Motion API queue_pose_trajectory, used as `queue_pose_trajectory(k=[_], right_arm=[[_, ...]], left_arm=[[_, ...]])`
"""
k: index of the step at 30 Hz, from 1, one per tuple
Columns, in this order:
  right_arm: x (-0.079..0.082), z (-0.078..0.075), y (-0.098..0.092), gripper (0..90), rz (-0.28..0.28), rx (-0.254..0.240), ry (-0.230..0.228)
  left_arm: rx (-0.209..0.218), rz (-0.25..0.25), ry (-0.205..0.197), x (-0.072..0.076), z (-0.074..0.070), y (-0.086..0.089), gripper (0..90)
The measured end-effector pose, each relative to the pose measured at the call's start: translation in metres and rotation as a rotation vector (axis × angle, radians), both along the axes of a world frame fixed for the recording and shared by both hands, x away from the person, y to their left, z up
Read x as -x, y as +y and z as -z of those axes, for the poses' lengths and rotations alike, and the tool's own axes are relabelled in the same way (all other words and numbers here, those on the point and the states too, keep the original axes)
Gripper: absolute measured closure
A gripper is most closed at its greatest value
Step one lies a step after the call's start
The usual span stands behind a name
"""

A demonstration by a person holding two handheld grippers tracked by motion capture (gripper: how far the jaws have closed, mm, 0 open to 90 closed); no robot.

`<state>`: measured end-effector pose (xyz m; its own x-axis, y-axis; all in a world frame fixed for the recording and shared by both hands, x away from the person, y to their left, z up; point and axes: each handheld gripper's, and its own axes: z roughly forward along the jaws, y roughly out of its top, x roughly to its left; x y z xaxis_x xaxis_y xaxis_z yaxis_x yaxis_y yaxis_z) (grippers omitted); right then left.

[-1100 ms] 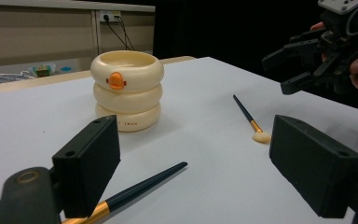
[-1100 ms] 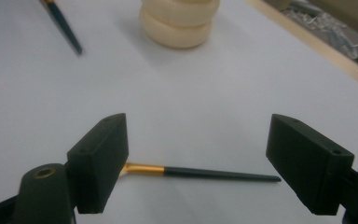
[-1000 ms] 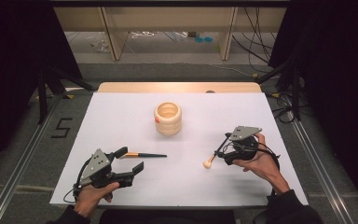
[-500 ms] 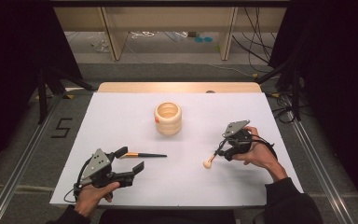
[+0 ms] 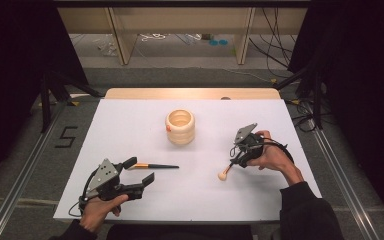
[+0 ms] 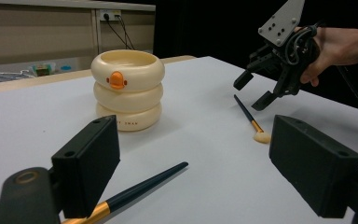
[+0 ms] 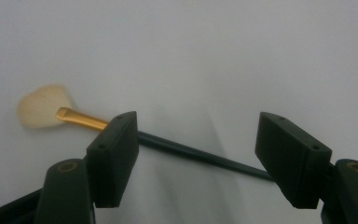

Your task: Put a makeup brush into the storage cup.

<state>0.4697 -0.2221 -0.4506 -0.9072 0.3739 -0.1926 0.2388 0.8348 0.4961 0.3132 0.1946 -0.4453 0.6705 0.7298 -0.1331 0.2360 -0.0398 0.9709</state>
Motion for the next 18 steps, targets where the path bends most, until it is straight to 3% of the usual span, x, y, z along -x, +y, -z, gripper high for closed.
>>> queue_pose_trajectory(k=[18], right_arm=[[-0.003,0.01,0.007,40.1,-0.03,0.055,0.096]], left_arm=[[0.002,-0.002,0.002,0.0,0.0,0.0,15.9]])
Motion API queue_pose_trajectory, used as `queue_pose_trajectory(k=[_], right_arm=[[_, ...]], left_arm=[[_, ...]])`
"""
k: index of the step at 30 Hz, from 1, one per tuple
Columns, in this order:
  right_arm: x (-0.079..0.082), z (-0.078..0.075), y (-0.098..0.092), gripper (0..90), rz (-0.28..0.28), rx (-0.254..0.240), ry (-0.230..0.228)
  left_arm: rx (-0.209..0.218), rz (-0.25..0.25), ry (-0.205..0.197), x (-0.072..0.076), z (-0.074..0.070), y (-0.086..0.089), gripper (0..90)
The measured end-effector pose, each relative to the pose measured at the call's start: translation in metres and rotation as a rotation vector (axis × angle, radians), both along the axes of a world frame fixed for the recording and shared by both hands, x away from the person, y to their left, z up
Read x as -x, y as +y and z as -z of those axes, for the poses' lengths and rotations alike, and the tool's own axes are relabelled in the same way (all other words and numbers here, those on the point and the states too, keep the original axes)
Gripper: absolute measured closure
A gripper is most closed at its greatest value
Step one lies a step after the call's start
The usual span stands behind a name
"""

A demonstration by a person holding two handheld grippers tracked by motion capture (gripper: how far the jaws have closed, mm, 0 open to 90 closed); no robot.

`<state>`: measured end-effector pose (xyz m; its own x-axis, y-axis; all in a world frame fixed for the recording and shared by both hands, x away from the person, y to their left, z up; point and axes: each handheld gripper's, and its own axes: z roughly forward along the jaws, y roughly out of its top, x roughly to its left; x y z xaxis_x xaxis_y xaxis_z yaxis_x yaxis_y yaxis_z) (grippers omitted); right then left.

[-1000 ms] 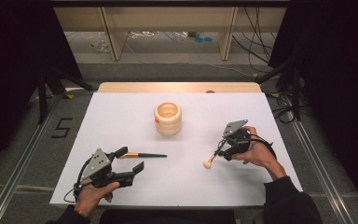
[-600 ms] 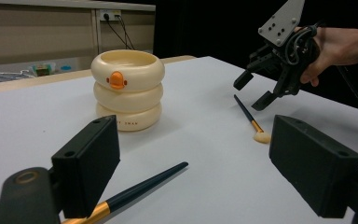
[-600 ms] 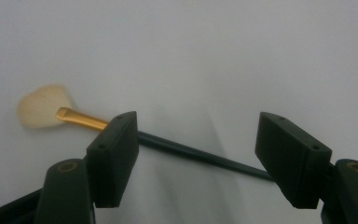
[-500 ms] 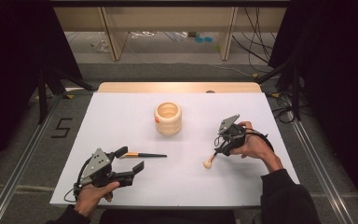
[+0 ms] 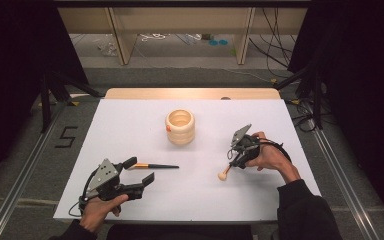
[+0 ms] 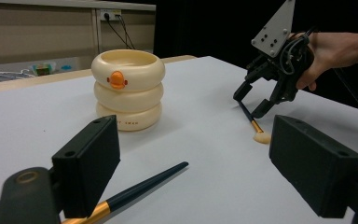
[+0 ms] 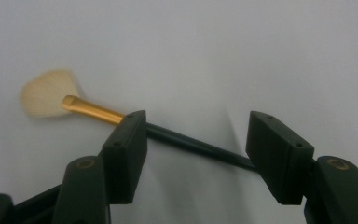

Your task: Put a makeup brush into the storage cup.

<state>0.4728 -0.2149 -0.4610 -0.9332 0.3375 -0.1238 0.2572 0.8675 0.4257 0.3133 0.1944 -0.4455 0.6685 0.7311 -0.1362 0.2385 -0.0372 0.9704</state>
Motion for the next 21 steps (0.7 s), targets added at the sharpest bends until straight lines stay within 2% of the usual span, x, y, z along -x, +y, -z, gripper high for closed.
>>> queue_pose_trajectory(k=[6,10,21], right_arm=[[-0.0003,-0.0001,-0.0009,45.5,0.012,0.007,0.02],[-0.0009,0.0008,-0.0004,49.4,0.031,0.016,0.059],[-0.0019,-0.0009,0.0015,61.7,0.058,0.022,0.113]], left_arm=[[0.0,-0.001,0.001,-0.0001,0.0,0.0,15.9],[-0.002,0.001,0.0,0.0001,-0.0001,-0.0001,16.0],[-0.002,0.0,0.0,0.0,-0.0001,-0.0001,16.0]])
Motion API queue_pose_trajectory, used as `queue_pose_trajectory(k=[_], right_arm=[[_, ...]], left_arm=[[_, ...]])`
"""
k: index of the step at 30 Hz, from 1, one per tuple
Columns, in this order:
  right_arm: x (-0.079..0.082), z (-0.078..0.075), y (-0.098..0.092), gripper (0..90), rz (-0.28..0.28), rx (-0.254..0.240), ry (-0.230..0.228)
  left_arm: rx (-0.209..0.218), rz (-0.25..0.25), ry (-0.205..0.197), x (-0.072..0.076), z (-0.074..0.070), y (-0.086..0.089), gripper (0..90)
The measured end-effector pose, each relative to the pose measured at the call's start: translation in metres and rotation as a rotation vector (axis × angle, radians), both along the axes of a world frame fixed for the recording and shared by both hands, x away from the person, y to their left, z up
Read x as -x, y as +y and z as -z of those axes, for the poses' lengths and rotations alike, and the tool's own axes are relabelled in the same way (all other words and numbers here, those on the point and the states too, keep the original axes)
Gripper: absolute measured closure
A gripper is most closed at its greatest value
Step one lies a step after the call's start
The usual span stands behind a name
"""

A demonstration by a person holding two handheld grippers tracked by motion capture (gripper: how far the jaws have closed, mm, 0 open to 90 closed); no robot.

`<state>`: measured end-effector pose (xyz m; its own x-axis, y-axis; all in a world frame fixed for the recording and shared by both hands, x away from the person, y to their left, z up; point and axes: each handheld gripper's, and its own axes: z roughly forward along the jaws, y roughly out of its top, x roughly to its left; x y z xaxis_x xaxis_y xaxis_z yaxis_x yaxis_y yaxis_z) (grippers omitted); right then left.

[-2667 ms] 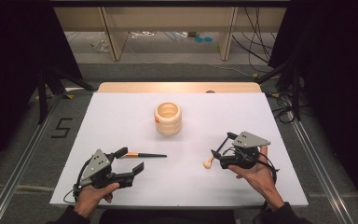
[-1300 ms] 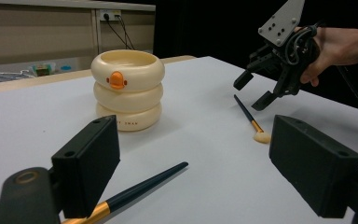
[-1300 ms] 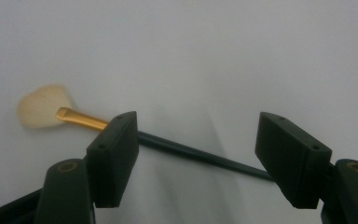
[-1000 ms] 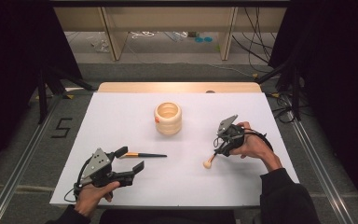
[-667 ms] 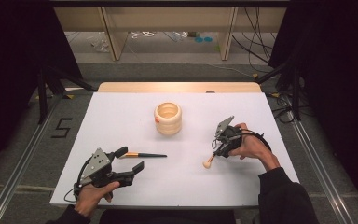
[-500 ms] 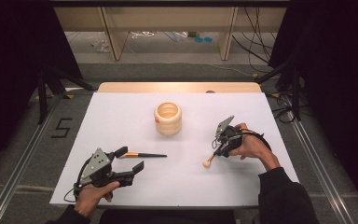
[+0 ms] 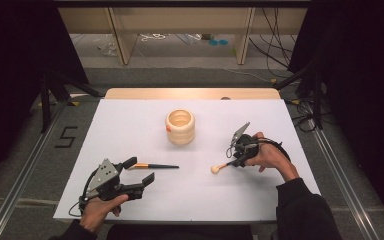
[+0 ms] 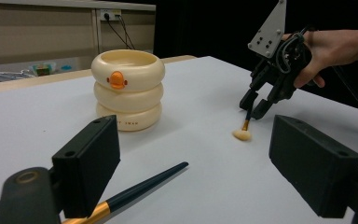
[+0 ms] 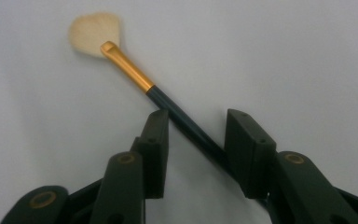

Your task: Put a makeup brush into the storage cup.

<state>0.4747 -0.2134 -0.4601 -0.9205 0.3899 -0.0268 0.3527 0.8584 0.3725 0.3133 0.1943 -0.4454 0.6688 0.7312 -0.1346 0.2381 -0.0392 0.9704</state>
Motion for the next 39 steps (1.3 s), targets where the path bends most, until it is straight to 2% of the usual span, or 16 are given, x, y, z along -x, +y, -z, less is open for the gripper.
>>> queue_pose_trajectory(k=[8,13,16,18,21,22,25,32,39], right_arm=[[-0.001,-0.002,0.005,65.8,0.008,0.034,0.034],[-0.003,-0.004,0.012,70.6,-0.002,0.082,0.066],[-0.003,-0.004,0.012,71.4,0.013,0.075,0.077],[-0.004,-0.005,0.014,72.7,0.016,0.089,0.087],[-0.005,-0.005,0.017,73.2,0.011,0.114,0.09],[-0.008,-0.006,0.018,74.0,-0.012,0.149,0.086],[-0.01,-0.007,0.021,75.7,-0.012,0.172,0.101],[-0.012,-0.007,0.022,78.2,-0.008,0.179,0.107],[-0.011,-0.007,0.029,82.4,-0.024,0.219,0.109]], left_arm=[[0.0,-0.002,0.002,0.0,0.0,0.0,16.0],[0.0,-0.002,0.0,0.0,0.0,0.0,16.0],[-0.003,-0.003,-0.001,0.0,0.0,0.001,16.0],[-0.004,-0.006,0.002,0.0,0.0,0.001,16.0],[-0.006,-0.006,-0.003,-0.001,0.0,0.001,16.1],[-0.007,-0.006,-0.002,-0.001,0.0,0.001,16.1],[-0.006,-0.005,-0.004,-0.001,0.0,0.001,16.0],[-0.007,-0.007,-0.003,-0.001,0.0,0.001,16.2],[-0.007,-0.006,-0.003,-0.001,0.0,0.001,16.2]])
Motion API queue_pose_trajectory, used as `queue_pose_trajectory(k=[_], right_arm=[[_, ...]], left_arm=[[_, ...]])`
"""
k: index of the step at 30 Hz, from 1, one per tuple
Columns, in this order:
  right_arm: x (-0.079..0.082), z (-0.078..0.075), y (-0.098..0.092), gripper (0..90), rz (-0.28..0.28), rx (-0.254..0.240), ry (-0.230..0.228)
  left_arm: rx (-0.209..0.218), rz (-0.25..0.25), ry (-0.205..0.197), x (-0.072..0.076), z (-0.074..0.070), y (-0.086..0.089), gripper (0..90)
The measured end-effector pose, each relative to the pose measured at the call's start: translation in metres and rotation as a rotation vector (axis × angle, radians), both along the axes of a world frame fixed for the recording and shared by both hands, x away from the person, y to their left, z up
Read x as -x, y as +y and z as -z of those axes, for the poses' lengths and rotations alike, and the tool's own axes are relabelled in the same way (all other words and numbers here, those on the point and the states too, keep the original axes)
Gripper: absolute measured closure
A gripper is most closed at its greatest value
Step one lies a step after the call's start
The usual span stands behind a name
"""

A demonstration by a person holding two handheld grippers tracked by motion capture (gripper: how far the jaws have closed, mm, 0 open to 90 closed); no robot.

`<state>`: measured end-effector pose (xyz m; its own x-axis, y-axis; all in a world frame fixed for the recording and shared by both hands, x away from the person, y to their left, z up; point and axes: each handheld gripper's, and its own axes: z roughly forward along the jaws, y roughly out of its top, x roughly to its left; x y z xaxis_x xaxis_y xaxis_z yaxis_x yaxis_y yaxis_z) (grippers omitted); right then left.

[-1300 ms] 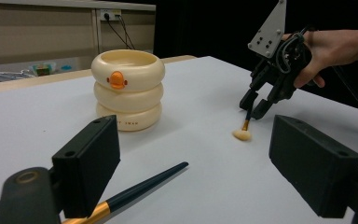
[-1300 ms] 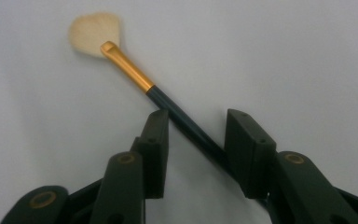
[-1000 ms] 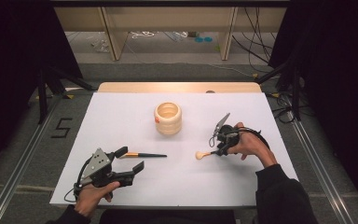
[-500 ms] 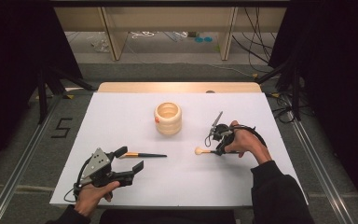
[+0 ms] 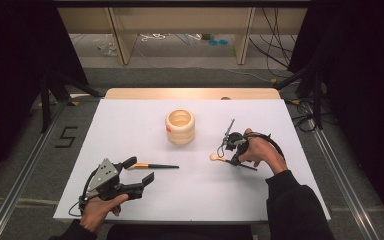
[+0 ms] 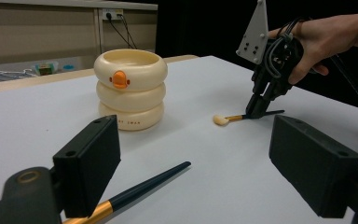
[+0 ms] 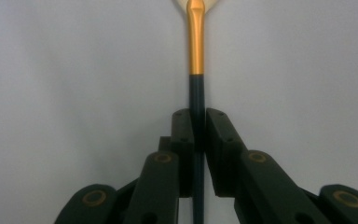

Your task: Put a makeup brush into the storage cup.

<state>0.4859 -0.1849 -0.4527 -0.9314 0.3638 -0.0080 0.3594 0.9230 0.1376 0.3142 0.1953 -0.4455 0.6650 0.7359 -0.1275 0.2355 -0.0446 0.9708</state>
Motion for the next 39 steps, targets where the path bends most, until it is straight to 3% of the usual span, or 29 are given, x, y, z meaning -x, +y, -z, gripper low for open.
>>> queue_pose_trajectory(k=[13,21,26,27,29,33,34,35,37,39], right_arm=[[0.001,-0.001,0.008,82.8,0.011,0.066,-0.005],[0.002,-0.002,0.009,82.9,0.011,0.062,-0.01],[0.002,-0.01,0.008,83.0,0.013,0.01,-0.034],[0.004,-0.016,0.006,83.0,0.036,-0.038,-0.046],[0.004,-0.02,0.003,82.9,0.037,-0.067,-0.052],[0.003,-0.026,-0.002,83.0,0.041,-0.101,-0.085],[0.003,-0.028,-0.004,83.0,0.047,-0.128,-0.091],[0.002,-0.033,-0.009,83.0,0.054,-0.187,-0.125],[0.001,-0.036,-0.012,83.0,0.065,-0.213,-0.131],[-0.001,-0.041,-0.018,83.0,0.093,-0.279,-0.167]], left_arm=[[0.003,-0.003,0.001,0.001,0.0,0.001,16.6],[0.007,-0.006,-0.001,0.0,-0.001,0.001,16.5],[0.006,-0.009,0.001,0.0,-0.001,0.002,16.4],[0.005,-0.008,-0.001,0.0,-0.001,0.002,16.4],[0.006,-0.008,0.001,0.0,-0.001,0.002,16.4],[0.006,-0.012,0.0,0.0,-0.001,0.002,16.5],[0.006,-0.013,0.001,0.0,-0.001,0.002,16.5],[0.005,-0.012,0.002,0.0,-0.001,0.002,16.5],[0.007,-0.014,0.005,0.0,-0.001,0.003,16.5],[0.006,-0.013,0.005,0.0,-0.001,0.002,16.5]])
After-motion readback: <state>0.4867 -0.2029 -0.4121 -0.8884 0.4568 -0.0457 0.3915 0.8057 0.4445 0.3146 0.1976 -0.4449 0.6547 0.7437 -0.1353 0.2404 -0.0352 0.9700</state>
